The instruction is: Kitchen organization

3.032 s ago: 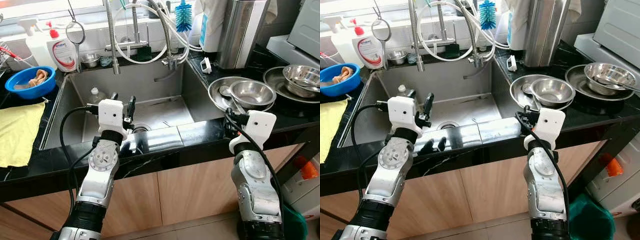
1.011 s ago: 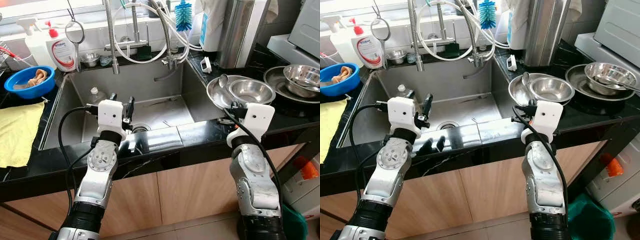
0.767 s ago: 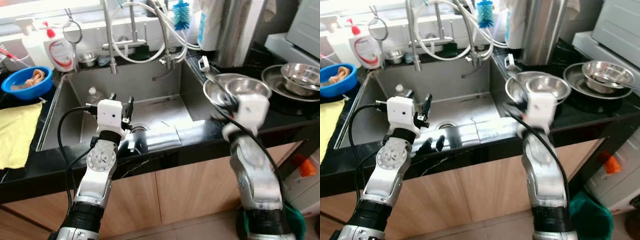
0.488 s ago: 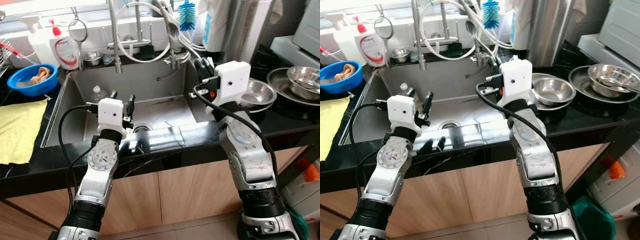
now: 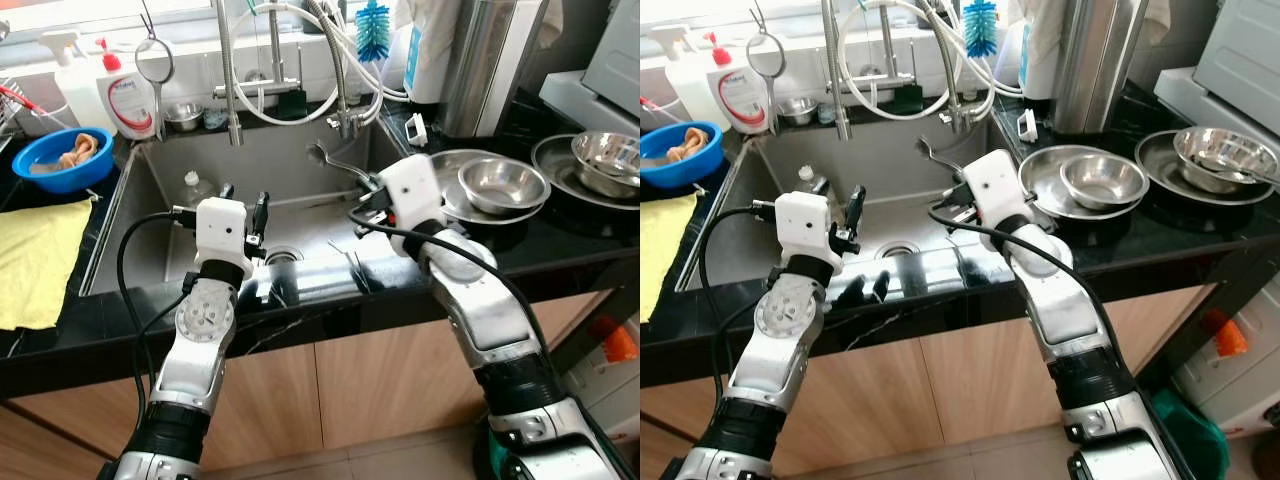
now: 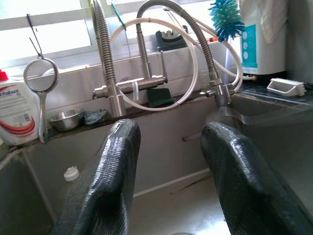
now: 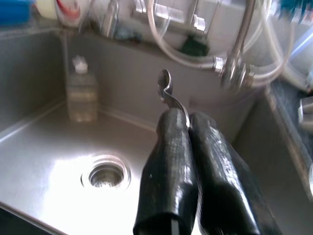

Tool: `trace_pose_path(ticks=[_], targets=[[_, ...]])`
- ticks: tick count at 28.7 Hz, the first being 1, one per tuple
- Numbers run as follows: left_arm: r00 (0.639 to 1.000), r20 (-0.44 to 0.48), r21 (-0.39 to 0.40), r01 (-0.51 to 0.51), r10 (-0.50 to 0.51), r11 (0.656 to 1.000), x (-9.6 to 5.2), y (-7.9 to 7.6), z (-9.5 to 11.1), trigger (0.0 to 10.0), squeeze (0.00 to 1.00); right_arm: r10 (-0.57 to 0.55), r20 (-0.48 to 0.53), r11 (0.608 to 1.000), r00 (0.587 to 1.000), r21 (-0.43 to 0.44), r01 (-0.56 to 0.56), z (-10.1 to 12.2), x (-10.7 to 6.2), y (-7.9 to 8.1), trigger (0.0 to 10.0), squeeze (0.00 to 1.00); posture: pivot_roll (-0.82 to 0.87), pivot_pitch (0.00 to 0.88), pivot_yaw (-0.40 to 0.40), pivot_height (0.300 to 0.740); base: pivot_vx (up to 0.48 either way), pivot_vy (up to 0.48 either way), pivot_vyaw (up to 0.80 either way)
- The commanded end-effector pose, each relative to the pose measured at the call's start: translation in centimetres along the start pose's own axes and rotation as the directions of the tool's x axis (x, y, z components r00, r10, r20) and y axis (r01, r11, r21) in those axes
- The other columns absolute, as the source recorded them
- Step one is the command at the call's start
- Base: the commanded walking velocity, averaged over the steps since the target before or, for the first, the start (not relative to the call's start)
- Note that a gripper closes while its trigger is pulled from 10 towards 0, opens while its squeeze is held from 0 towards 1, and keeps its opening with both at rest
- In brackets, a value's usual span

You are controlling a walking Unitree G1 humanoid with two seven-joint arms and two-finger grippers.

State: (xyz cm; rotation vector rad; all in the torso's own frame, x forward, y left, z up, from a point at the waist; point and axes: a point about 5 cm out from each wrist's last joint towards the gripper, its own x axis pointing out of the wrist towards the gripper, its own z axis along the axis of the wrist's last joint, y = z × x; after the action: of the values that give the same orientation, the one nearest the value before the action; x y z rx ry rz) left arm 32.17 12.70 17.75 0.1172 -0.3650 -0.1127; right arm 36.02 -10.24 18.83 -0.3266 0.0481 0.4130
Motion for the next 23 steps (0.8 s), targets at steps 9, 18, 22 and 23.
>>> trace_pose_path(ticks=[9,18,22,23], targets=[[1.0,-0.021,0.014,0.006,-0.006,1.0,0.0,0.2,-0.1,10.0,0.0,-0.069,-0.16,0.997,0.985,0.023,0.074,-2.2,0.8,-0.7,10.0,0.0,-0.16,0.0,0.045,0.74,0.0,0.0,0.0],[1.0,-0.026,0.005,0.016,-0.016,1.0,-0.1,-0.1,-0.1,10.0,0.0,-0.103,-0.156,0.993,0.982,0.049,0.112,-2.3,0.9,-1.1,10.0,0.99,-0.16,0.0,0.049,0.74,0.0,0.0,0.0],[0.999,-0.028,0.007,0.018,-0.018,1.0,-0.1,0.0,-0.2,10.0,0.0,-0.115,-0.148,0.991,0.982,0.049,0.123,-2.2,0.9,-1.2,10.0,0.98,-0.16,0.0,0.051,0.74,0.0,0.0,0.0],[0.999,-0.028,0.009,0.017,-0.017,1.0,-0.1,0.0,-0.2,10.0,0.0,-0.122,-0.12,0.991,0.985,0.038,0.128,-1.8,0.9,-1.2,10.0,0.18,-0.16,0.0,0.052,0.74,0.0,0.0,0.0]])
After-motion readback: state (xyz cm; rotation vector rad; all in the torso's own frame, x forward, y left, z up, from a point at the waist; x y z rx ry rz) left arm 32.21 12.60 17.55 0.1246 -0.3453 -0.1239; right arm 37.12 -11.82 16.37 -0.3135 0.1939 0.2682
